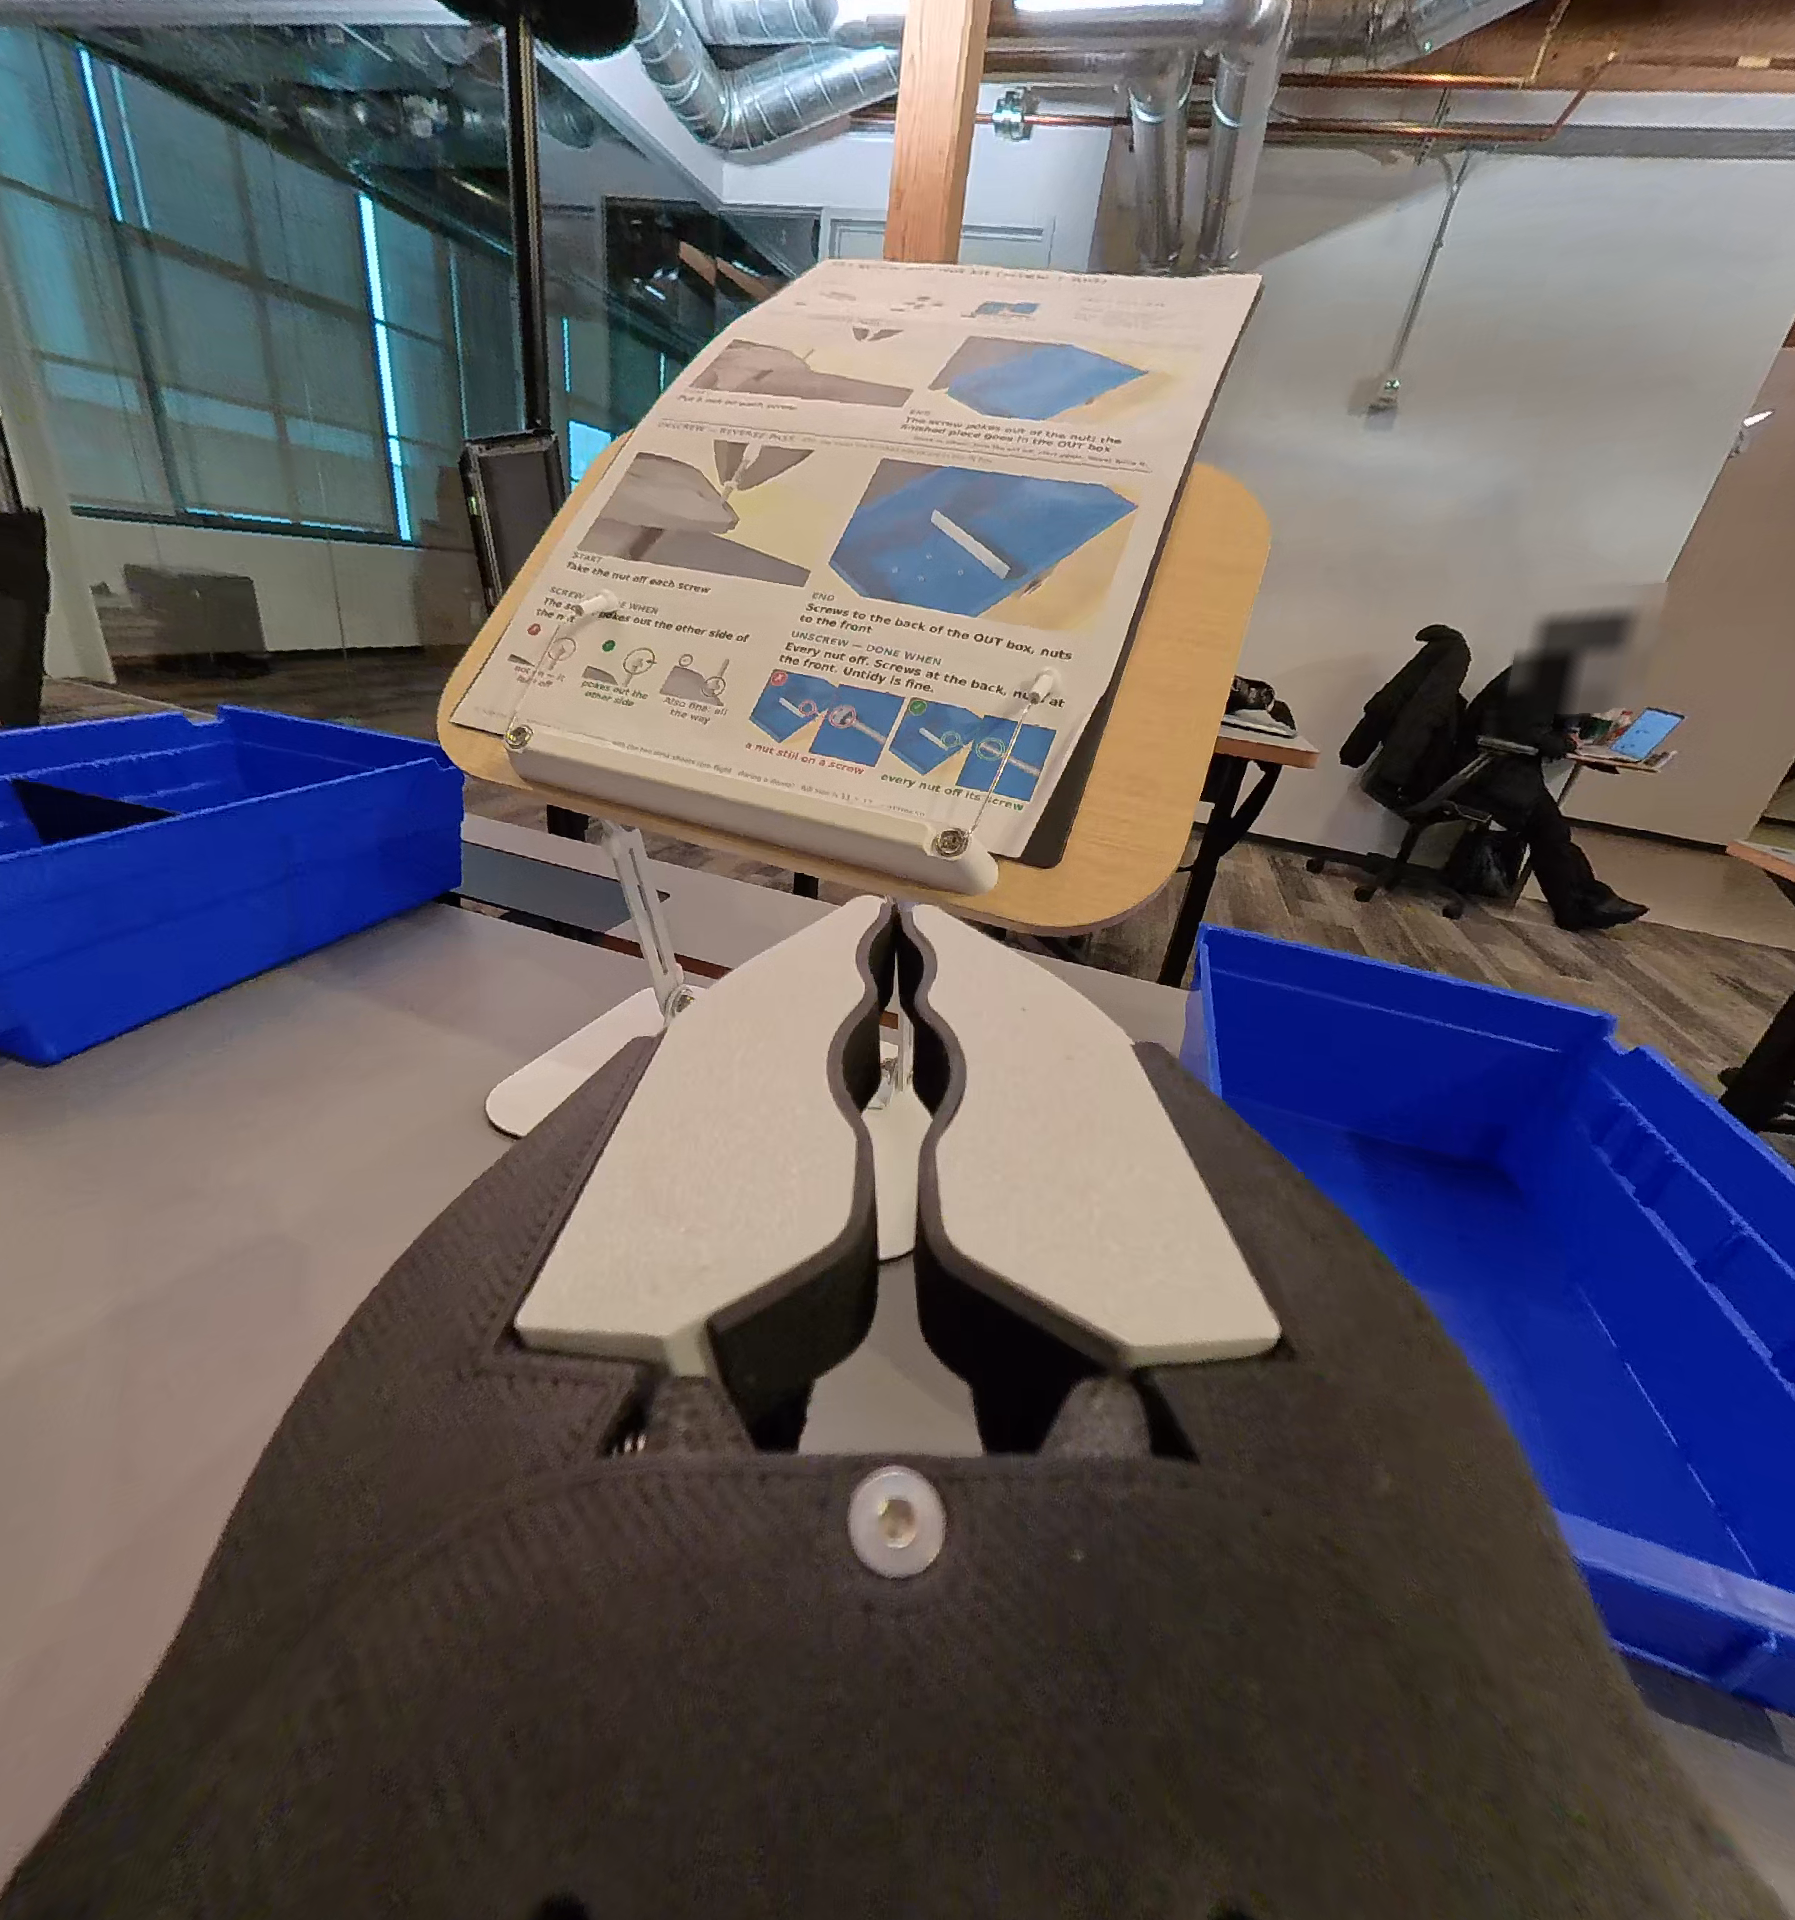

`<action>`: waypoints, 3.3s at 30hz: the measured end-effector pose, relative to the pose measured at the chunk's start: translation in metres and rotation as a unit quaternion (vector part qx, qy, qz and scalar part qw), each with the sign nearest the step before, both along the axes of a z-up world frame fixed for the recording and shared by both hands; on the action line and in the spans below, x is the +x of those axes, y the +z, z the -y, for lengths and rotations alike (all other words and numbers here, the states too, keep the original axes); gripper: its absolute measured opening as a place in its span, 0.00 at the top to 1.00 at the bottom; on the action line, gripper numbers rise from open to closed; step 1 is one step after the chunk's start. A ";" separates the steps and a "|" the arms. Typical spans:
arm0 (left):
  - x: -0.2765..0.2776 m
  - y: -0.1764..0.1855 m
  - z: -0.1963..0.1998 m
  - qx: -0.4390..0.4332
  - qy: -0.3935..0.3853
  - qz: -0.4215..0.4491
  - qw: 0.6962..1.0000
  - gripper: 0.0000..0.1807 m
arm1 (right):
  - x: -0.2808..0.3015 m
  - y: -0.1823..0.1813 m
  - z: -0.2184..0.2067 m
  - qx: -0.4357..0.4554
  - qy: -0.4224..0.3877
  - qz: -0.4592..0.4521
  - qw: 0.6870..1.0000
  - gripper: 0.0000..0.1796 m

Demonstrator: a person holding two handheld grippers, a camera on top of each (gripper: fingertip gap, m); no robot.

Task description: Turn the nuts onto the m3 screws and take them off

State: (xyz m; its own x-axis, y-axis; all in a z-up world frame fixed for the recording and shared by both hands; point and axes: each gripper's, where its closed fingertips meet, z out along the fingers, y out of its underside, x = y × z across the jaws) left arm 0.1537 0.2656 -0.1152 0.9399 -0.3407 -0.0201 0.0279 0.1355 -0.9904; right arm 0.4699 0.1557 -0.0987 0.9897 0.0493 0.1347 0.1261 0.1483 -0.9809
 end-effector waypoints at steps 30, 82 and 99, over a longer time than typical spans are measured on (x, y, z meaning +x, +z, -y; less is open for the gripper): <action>-0.018 0.030 0.028 0.039 -0.153 0.082 0.984 1.00 | -0.029 -0.005 -0.005 -0.010 0.028 0.023 0.999 1.00; 0.046 -0.025 0.018 -0.031 -0.063 -0.260 0.963 1.00 | -0.350 -0.071 0.137 -0.037 0.497 0.519 0.694 0.61; 0.053 -0.034 0.021 -0.018 -0.041 -0.327 0.944 1.00 | -0.346 -0.090 0.111 -0.095 0.446 0.593 0.663 0.57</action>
State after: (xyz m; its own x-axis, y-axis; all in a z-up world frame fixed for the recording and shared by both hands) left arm 0.2066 0.2445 -0.1497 0.7008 -0.4230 -0.5744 -0.5822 0.1259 -0.8032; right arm 0.1236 0.0450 -0.1885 -0.2418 0.6716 0.7004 0.7706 0.5715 -0.2820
